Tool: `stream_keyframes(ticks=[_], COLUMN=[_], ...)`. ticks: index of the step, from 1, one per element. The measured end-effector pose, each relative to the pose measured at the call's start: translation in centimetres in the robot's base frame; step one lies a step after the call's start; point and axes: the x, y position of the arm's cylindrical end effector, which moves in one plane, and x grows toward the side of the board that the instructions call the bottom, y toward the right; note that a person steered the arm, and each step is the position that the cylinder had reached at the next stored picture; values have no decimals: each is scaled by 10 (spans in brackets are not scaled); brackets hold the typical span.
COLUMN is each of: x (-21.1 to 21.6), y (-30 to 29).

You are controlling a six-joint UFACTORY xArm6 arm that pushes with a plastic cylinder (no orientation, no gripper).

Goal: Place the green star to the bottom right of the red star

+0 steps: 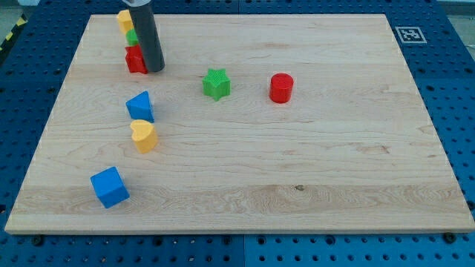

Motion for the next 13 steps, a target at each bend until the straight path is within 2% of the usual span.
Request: stream_keyframes(ticks=[1,2,4,5,7,9,13], x=[0,-1,7,43,51,51,51], y=[12,48,148,158,146,106,92])
